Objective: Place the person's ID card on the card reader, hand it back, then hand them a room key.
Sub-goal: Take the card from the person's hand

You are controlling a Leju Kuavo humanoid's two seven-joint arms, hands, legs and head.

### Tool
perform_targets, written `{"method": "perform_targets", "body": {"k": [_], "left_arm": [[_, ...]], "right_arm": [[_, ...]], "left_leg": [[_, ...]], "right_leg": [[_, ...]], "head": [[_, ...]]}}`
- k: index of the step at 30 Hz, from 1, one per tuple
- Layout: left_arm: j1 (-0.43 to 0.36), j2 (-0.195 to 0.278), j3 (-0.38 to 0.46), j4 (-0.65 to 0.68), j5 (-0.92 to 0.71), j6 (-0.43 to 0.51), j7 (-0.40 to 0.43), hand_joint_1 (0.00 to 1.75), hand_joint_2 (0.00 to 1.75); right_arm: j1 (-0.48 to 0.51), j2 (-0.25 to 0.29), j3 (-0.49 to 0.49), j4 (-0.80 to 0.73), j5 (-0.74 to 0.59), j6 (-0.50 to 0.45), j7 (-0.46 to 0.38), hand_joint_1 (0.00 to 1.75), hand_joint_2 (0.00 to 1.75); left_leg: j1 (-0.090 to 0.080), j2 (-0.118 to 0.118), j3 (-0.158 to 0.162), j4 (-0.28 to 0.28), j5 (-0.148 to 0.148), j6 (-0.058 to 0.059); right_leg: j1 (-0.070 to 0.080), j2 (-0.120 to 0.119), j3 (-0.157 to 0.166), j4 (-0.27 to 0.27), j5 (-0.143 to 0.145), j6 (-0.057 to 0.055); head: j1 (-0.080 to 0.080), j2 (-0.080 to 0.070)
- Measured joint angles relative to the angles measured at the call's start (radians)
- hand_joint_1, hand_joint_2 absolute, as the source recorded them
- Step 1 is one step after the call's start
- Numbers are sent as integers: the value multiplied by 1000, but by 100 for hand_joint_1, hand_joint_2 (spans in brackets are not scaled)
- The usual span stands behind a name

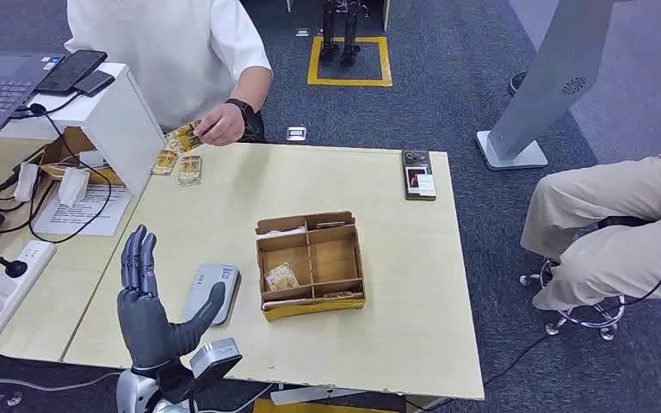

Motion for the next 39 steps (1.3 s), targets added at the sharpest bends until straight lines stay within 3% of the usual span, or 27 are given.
{"method": "perform_targets", "body": {"k": [24,39], "left_arm": [[-12,0,8,30,-45,0,31,0,175],[-213,-2,112,88,-223,0,87,0,175]], "right_arm": [[0,-1,7,0,22,12,-12,0,175],[-3,-16,50,0,65,30,-11,0,175]], "left_leg": [[0,0,0,0,0,0],[0,0,1,0,1,-1]], "right_leg": [[0,0,0,0,0,0],[0,0,0,0,1,0]], "head": [[0,0],[0,0]]}}
